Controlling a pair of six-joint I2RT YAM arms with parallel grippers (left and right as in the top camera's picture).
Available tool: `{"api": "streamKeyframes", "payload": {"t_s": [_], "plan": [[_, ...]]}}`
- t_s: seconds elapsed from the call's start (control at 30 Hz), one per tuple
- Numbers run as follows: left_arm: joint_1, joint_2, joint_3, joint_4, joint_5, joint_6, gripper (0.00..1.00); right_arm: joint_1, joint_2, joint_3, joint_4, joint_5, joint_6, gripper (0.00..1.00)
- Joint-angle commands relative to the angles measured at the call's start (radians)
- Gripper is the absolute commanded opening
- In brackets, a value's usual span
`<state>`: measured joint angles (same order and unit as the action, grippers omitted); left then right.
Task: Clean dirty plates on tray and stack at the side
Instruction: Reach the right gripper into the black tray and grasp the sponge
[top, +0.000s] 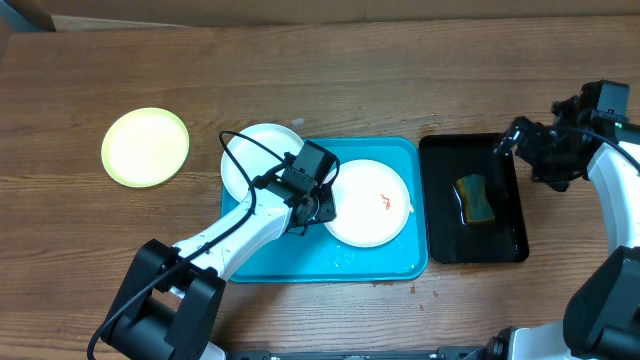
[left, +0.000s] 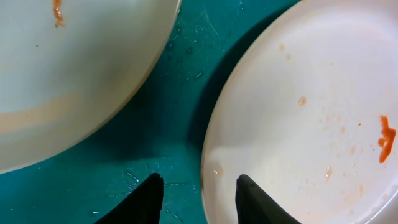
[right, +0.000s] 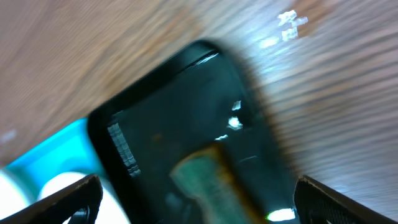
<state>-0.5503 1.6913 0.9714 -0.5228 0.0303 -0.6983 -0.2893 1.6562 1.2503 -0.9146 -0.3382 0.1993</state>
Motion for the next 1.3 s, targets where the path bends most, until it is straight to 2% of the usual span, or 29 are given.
{"api": "streamKeyframes", "payload": {"t_s": [0.0, 0.07, 0.23, 0.4, 0.63, 0.8, 1.0, 1.07, 1.13, 1.2, 1.27], "plan": [[-0.006, 0.009, 0.021, 0.002, -0.035, 0.027, 0.41, 0.01, -0.006, 0.018, -0.037, -0.168, -0.021, 0.88], [-0.006, 0.009, 0.021, -0.001, -0.042, 0.027, 0.42, 0.023, -0.006, 0.018, -0.06, -0.151, -0.026, 0.85], [-0.006, 0.009, 0.02, 0.0, -0.042, 0.026, 0.44, 0.13, -0.006, 0.011, -0.119, 0.146, -0.003, 0.72], [-0.006, 0.009, 0.02, -0.001, -0.041, 0.026, 0.45, 0.229, -0.006, -0.039, -0.108, 0.297, 0.022, 0.64], [-0.006, 0.009, 0.019, -0.004, -0.041, 0.026, 0.45, 0.303, -0.006, -0.165, -0.012, 0.399, 0.022, 0.66], [-0.006, 0.009, 0.019, -0.007, -0.041, 0.026, 0.46, 0.305, -0.006, -0.246, 0.047, 0.397, 0.038, 0.76], [-0.006, 0.009, 0.019, -0.007, -0.041, 0.026, 0.46, 0.305, -0.006, -0.328, 0.13, 0.397, 0.04, 0.76], [-0.006, 0.009, 0.019, -0.007, -0.041, 0.026, 0.46, 0.306, -0.006, -0.343, 0.155, 0.396, 0.04, 0.59], [-0.006, 0.009, 0.019, -0.008, -0.041, 0.026, 0.46, 0.306, -0.006, -0.343, 0.154, 0.394, 0.04, 0.28], [-0.006, 0.009, 0.019, -0.009, -0.041, 0.026, 0.46, 0.306, -0.006, -0.343, 0.154, 0.371, 0.04, 0.15], [-0.006, 0.009, 0.019, -0.009, -0.041, 0.026, 0.47, 0.306, -0.006, -0.343, 0.154, 0.349, 0.04, 0.11]]}}
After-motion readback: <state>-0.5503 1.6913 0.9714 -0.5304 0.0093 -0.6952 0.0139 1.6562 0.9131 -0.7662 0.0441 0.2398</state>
